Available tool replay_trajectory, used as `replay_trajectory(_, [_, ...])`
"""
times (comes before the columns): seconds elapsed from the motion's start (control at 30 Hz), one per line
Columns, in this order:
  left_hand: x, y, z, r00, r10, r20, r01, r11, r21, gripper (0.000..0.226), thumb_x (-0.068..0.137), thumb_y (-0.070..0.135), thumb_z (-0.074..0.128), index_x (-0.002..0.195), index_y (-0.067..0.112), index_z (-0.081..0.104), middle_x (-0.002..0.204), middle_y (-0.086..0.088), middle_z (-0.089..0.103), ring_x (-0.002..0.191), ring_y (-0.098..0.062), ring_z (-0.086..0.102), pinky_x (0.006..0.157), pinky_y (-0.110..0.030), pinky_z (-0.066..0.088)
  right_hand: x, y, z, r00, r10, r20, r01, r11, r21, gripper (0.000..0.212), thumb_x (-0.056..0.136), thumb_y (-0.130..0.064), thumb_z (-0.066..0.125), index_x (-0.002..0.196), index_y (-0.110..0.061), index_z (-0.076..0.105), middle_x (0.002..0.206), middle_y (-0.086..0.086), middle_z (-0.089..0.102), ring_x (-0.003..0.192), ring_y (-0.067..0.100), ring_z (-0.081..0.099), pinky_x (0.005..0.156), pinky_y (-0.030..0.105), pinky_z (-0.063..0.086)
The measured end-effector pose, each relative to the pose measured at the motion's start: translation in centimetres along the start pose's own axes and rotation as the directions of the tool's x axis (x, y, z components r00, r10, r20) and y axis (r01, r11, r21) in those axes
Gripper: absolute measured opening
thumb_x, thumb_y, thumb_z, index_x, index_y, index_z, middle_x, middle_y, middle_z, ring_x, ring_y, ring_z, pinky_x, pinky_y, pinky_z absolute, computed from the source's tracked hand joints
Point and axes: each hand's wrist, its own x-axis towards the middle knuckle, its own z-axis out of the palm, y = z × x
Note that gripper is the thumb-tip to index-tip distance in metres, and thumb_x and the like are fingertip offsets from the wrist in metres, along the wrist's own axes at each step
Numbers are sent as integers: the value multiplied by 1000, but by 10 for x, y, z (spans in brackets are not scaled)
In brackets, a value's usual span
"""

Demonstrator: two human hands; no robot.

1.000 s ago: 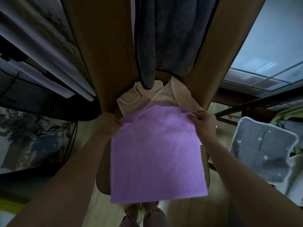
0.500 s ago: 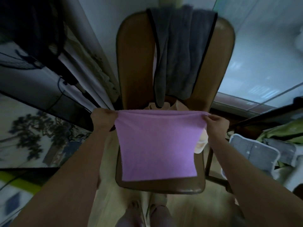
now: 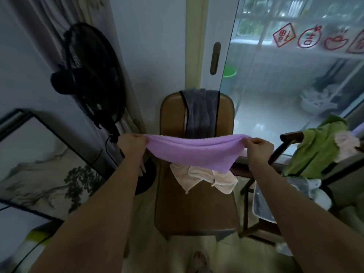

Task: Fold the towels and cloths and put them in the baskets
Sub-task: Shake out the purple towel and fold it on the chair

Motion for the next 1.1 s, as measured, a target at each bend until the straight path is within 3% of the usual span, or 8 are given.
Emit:
replay_trajectory(0.13, [-32,4,-25,998,58,39,-56,997,-48,13,85,16,63,88,6,72,72,-2,63,78,-21,58,77,-34,49,-35,-13,-13,996,-83,-16,82,995,-65,10,81,-9,69,85,-2,74,74,9,66,69,18,58,68,23,42])
replay_trajectory(0.23, [-43,-9,-38,999,35,11,-34,999,-36,22,88,17,59,104,6,71,102,-12,70,100,-29,64,86,-35,49,-50,-8,-26,997,-32,-74,29,999,-34,10,81,-9,69,85,-2,74,80,13,69,71,20,59,72,24,43])
replay_trajectory(0.4, [-49,-40,-34,997,-47,-55,45,998,-38,10,89,5,61,85,1,69,77,-7,63,68,-17,59,48,-18,42,-61,9,-44,990,64,-129,-56,996,66,5,80,-9,70,76,-7,70,80,13,70,73,24,62,83,32,54])
replay_trajectory(0.57, [-57,-67,-26,991,-136,20,137,988,-66,15,83,6,68,93,-3,71,92,-19,69,87,-30,67,75,-36,57,-58,29,-48,981,143,-128,-121,979,164,26,75,-14,74,56,-21,57,64,1,61,71,24,62,87,41,55])
replay_trajectory(0.67, [-61,-86,-18,957,-280,74,289,939,-185,22,77,8,74,95,-4,70,94,-16,68,85,-28,66,79,-38,57,-59,49,-47,969,183,-169,-152,972,179,28,70,-12,74,53,-23,54,58,-3,57,66,20,57,80,43,57])
replay_trajectory(0.83, [-76,-138,-14,894,-383,232,442,842,-311,31,83,7,67,112,-5,63,78,-2,60,104,-27,64,79,-28,52,-78,86,-48,958,201,-203,-194,980,53,9,74,-18,70,69,-15,63,74,8,65,73,22,60,75,37,53])
replay_trajectory(0.97, [-92,-152,-11,945,-295,142,327,871,-366,11,88,10,65,97,5,69,88,-1,64,95,-24,62,95,-38,50,-80,112,-50,959,231,-165,-230,973,26,20,72,-19,69,57,-22,56,60,-1,58,68,22,57,72,41,54])
replay_trajectory(1.1, [-89,-157,-3,946,-202,252,306,807,-505,15,91,7,59,83,18,64,78,7,69,82,-10,65,92,-36,50,-76,116,-45,948,311,-64,-284,920,269,22,74,-4,75,94,-10,67,80,1,65,72,12,62,60,15,50])
